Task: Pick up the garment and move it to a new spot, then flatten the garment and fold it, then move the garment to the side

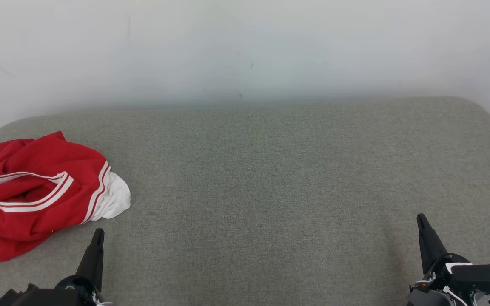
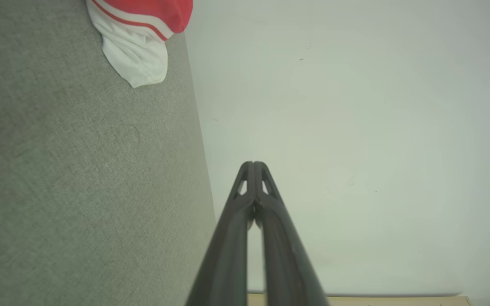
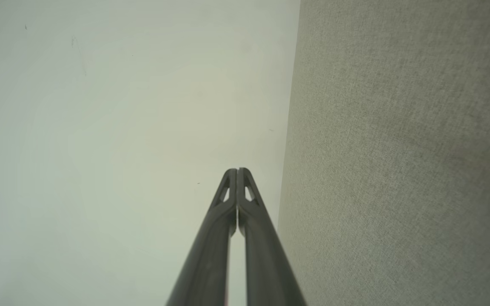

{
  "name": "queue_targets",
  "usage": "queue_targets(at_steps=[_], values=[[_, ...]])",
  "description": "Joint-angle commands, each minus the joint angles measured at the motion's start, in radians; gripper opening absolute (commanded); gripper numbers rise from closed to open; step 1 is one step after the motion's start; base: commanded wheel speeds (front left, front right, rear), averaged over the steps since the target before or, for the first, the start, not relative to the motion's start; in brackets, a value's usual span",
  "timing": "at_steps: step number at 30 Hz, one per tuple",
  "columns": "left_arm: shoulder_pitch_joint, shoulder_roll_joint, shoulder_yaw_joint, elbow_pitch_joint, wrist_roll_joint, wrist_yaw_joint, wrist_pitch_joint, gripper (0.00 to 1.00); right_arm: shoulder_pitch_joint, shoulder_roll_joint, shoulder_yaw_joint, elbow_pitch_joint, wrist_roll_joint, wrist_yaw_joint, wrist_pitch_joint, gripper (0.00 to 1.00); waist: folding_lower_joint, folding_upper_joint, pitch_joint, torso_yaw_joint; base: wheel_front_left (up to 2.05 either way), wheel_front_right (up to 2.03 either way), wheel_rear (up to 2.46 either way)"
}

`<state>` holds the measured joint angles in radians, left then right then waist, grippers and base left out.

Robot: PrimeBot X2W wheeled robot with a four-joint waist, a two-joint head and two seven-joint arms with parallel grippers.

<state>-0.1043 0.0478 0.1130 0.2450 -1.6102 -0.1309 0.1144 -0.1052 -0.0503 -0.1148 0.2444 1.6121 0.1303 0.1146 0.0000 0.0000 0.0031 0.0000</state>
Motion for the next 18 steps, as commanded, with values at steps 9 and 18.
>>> queue_targets(at_steps=[9,18], values=[[0.026,-0.007,-0.009,0.025,0.004,0.000,-0.011,1.00,0.024,0.002,0.009,0.023,0.000,-0.001,-0.010,1.00,0.0000,0.0000,-0.002,0.000,0.00,0.00,0.00],[0.046,-0.005,-0.033,0.016,0.045,0.000,-0.052,1.00,0.037,0.002,0.031,0.011,-0.039,-0.001,-0.052,1.00,0.0000,0.0000,-0.009,-0.002,0.00,0.00,0.00]])
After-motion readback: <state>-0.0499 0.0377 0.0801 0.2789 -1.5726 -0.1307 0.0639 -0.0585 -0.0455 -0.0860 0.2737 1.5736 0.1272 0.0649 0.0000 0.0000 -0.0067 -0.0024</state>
